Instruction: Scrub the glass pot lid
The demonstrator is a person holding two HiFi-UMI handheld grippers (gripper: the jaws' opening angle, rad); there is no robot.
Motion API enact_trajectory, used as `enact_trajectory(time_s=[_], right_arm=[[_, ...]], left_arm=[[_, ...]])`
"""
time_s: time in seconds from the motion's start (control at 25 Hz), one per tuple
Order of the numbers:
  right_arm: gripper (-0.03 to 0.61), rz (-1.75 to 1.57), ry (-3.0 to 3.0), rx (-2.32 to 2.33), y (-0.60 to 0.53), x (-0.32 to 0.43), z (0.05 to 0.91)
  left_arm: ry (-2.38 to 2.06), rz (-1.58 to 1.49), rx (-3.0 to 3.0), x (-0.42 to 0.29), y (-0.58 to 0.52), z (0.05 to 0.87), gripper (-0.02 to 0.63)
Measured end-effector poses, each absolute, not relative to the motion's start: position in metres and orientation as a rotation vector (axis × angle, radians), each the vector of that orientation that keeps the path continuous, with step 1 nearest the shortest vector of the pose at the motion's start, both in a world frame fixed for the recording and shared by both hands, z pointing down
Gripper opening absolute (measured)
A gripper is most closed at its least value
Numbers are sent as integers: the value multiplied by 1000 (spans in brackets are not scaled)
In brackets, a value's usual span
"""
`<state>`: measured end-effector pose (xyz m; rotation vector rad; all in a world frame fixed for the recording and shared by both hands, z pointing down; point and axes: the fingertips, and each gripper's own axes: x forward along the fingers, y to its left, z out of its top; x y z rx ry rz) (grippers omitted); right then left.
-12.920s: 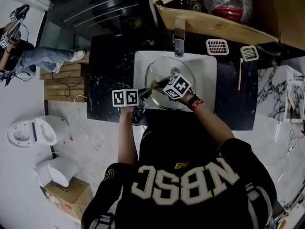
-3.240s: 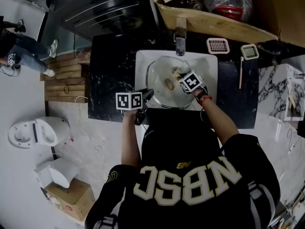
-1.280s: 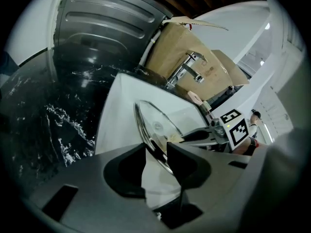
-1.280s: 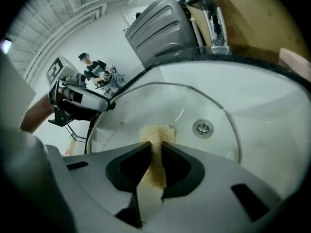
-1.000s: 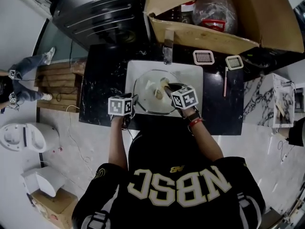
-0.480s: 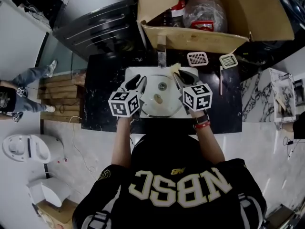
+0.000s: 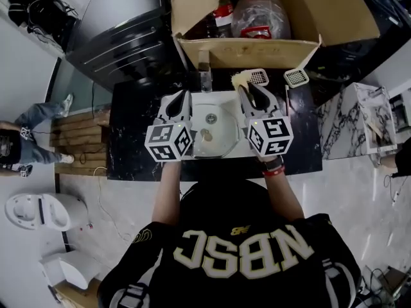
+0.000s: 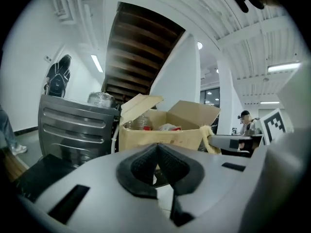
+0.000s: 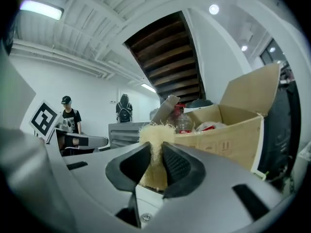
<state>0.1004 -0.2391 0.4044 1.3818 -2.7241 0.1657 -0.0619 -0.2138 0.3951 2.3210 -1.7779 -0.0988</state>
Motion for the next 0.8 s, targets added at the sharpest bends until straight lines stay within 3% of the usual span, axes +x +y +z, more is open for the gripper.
enact_trajectory(time_s=[0.56, 0.8], right_arm=[[86, 181, -2719, 1377, -213, 135, 407], [84, 207, -2713, 1271, -213, 149, 419]], left_arm=[[-1818, -105, 2411, -19, -189, 383, 15], [-1741, 1, 2407, 10, -185, 414, 15]])
